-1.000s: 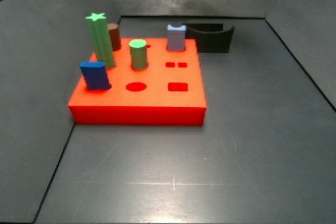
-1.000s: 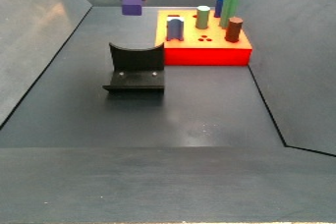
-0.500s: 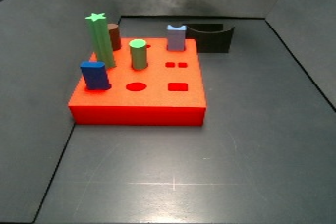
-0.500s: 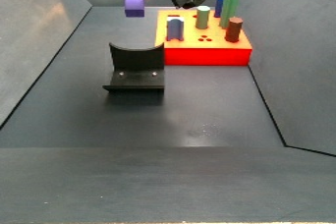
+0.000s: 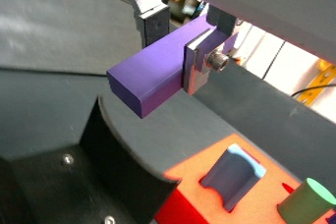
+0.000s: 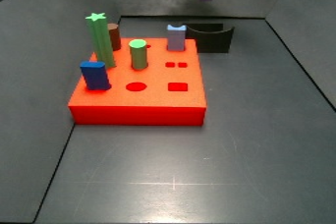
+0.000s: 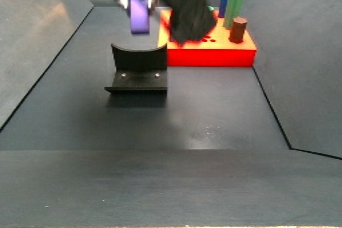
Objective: Pick up the rectangle object. Move up. Place the rectangle object on the fixture. Regrasp the rectangle object. Move to above the board. Insert the rectangle object.
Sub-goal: Place the rectangle object on the fixture, then regrasp the rectangle object.
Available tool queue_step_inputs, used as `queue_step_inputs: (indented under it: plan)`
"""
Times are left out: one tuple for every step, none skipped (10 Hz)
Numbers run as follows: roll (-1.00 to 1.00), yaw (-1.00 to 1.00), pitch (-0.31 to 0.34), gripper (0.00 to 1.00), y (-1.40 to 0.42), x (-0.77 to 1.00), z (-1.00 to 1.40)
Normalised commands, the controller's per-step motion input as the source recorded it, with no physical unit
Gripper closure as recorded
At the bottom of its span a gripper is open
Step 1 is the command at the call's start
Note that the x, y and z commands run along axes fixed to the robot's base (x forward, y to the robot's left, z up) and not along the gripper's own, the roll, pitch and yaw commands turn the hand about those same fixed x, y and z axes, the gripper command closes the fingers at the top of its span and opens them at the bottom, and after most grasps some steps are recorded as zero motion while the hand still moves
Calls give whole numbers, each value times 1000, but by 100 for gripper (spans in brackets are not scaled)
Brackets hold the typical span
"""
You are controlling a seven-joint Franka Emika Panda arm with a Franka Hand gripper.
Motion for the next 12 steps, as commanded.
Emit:
queue_step_inputs:
  plan:
    - [-638,-228,143,100,138,157,-1000]
    - [-463,-234,86,100,142,160,-1000]
    - [-263,-223,31,100,135,173,-1000]
    - [-186,-206,-3,100,137,180,-1000]
    - [-154,-171,-40,100,113,149,-775]
    - [-145,-140,-57,100,88,124,-576]
    - [-141,-119,-68,100,74,109,-454]
    - [-128,-81,-88,100,54,88,-224]
    - [0,0,0,100,-500,0,-167]
    - [0,0,0,0,0,0,0]
    - [-47,18,-11,0,0,0,1000]
    - [-44,22,-5,0,0,-6,1000]
